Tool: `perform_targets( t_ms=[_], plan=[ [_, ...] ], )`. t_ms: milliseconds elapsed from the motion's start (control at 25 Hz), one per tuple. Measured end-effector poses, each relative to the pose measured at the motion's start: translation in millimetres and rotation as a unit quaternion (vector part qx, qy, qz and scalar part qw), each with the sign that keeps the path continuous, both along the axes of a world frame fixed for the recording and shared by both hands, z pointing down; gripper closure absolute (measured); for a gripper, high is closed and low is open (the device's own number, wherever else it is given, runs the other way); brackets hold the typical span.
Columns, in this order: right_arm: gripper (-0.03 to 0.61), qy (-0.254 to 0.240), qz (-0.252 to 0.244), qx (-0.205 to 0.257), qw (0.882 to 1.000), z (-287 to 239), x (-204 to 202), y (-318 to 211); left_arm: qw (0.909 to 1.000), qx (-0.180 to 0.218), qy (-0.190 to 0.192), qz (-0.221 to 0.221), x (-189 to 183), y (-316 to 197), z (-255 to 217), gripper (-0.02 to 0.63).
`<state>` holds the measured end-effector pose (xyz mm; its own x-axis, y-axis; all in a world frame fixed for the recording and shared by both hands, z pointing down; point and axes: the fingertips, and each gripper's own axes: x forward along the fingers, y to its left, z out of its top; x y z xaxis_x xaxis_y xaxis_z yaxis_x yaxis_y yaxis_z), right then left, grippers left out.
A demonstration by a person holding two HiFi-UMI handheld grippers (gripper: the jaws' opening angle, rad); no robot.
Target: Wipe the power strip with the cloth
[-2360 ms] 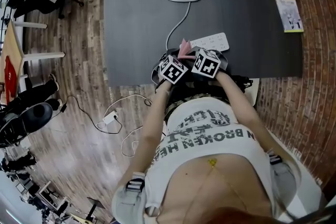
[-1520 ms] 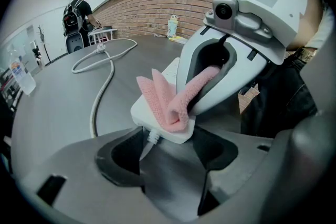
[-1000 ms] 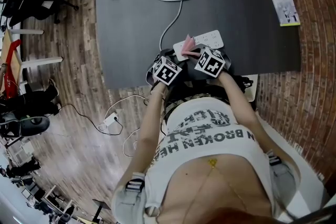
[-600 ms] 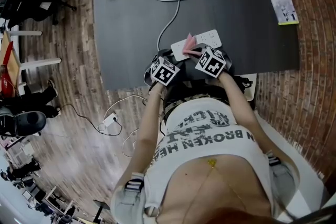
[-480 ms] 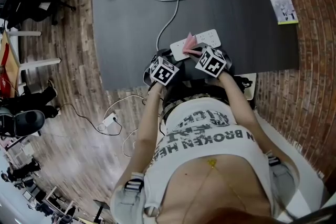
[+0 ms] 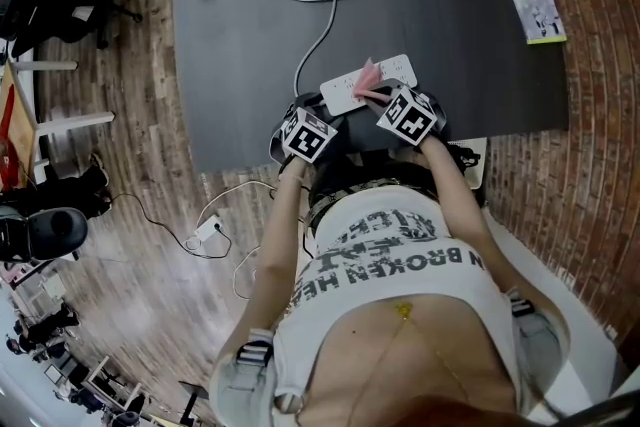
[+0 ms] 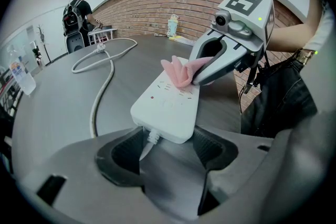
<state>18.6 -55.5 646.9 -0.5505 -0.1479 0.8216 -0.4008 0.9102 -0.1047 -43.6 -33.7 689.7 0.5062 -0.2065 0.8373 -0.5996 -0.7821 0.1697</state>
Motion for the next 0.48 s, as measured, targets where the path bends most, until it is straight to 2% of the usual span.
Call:
perform_targets(
  t_ms=[480],
  plan=[
    [0.561, 0.000, 0.023, -0.001, 1.000, 1, 18, -4, 1.0000, 0.000, -0.001, -0.001, 1, 0, 0, 0.334]
  ],
)
